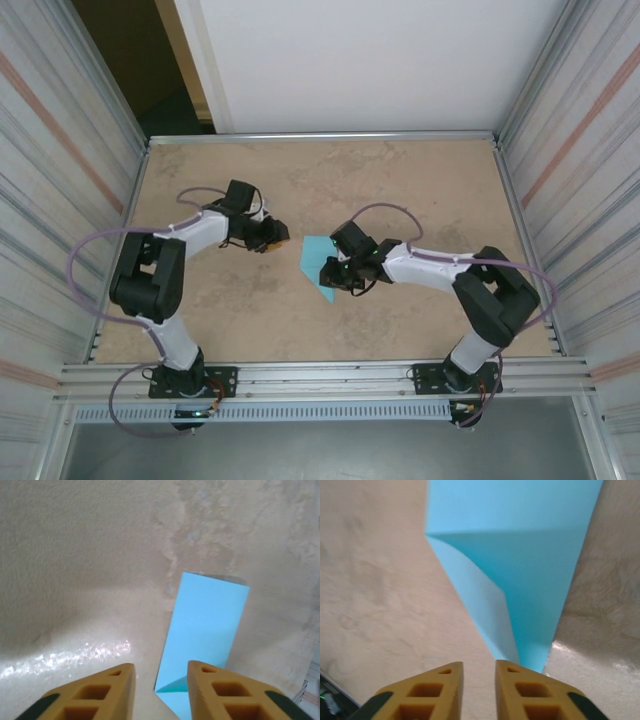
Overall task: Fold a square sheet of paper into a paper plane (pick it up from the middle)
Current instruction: Third fold the triangle at the center of the table, then fourth fold the wing at the center of the table.
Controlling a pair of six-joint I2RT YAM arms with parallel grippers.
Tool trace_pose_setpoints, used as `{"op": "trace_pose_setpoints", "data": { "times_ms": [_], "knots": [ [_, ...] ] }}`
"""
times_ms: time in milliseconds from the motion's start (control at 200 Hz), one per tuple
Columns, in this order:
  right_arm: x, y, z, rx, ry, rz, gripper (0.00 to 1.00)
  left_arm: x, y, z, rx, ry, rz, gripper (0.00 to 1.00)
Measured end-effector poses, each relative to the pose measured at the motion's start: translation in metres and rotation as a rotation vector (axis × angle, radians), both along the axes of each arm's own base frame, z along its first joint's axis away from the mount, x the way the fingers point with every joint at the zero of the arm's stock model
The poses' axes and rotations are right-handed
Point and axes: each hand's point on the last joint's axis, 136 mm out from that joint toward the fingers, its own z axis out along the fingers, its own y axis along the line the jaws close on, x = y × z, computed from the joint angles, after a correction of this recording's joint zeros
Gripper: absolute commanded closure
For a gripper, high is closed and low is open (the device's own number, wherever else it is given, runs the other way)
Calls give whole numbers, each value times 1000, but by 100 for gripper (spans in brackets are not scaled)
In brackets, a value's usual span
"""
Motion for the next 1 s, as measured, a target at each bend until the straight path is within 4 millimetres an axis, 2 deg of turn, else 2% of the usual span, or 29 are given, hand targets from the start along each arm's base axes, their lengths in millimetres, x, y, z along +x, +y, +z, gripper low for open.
{"op": "trace_pose_setpoints", "data": {
  "times_ms": [45, 120, 306, 466, 671, 867, 997],
  "knots": [
    [5, 2, 8, 20, -28, -14, 72, -3, 0, 3, -14, -8, 13, 55],
    [7, 5, 10, 31, -39, -30, 73, -9, 0, 4, -38, -11, 27, 53],
    [-4, 7, -12, -16, 8, -7, 74, -23, -2, -6, -89, 32, 39, 50],
    [-8, 2, -25, -52, 46, -7, 75, -26, -5, -8, -116, 42, 41, 49],
    [-6, -6, -41, -82, 84, -25, 80, -31, -13, -6, -144, 50, 25, 51],
    [-4, -7, -41, -76, 94, -29, 81, -42, -27, -5, -174, 70, -16, 57],
    [-3, -7, -41, -75, 95, -30, 82, -52, -32, -11, -184, 104, -33, 58]
  ]
}}
